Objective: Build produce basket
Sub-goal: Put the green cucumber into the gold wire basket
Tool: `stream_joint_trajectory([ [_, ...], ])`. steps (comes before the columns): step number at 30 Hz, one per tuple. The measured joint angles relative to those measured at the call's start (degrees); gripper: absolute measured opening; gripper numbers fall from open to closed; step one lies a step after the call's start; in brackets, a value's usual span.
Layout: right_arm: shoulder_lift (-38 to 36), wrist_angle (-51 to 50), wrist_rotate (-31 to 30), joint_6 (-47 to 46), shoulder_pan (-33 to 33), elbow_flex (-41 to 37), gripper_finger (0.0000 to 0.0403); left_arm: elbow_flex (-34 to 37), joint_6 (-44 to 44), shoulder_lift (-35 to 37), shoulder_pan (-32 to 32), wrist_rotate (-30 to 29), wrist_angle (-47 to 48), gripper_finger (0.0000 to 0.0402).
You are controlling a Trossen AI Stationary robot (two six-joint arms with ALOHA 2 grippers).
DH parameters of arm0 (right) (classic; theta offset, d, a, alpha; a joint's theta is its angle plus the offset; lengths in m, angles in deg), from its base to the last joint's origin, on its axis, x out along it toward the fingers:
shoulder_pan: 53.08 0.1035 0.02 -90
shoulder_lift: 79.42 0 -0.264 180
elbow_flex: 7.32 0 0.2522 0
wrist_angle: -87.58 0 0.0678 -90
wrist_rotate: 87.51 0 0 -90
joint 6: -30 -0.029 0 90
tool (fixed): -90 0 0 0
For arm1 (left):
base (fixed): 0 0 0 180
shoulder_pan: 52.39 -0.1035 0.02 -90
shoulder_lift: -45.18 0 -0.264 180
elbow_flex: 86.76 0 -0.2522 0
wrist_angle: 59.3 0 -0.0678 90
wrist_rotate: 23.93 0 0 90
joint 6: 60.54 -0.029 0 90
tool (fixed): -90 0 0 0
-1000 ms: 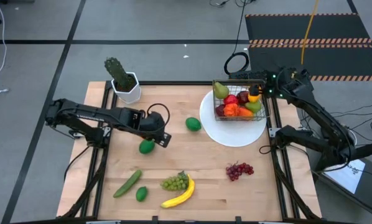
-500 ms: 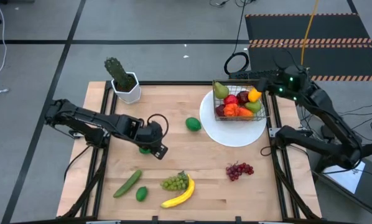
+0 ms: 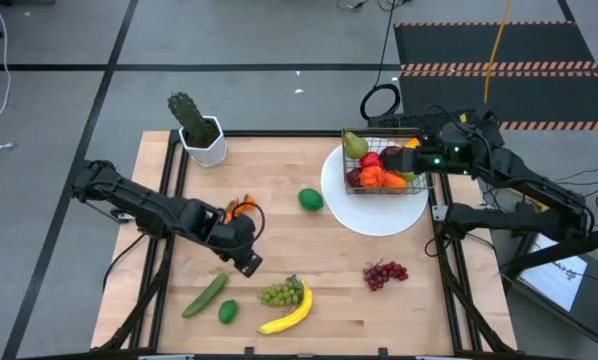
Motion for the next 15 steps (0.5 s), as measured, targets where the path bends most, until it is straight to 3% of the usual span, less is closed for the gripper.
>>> stream_joint_trajectory([
  [7,4.2,6.3,-5.2,-3.6,7.9,0.0,0.0363,0.0,1.9,0.0,6.2,-1.7,0.0,0.0205],
  [15,11.0,13.4,-5.5,-5.8,16.0,0.0,0.0363,0.0,12.1,-0.7,11.4,-2.2,0.8,0.0196],
])
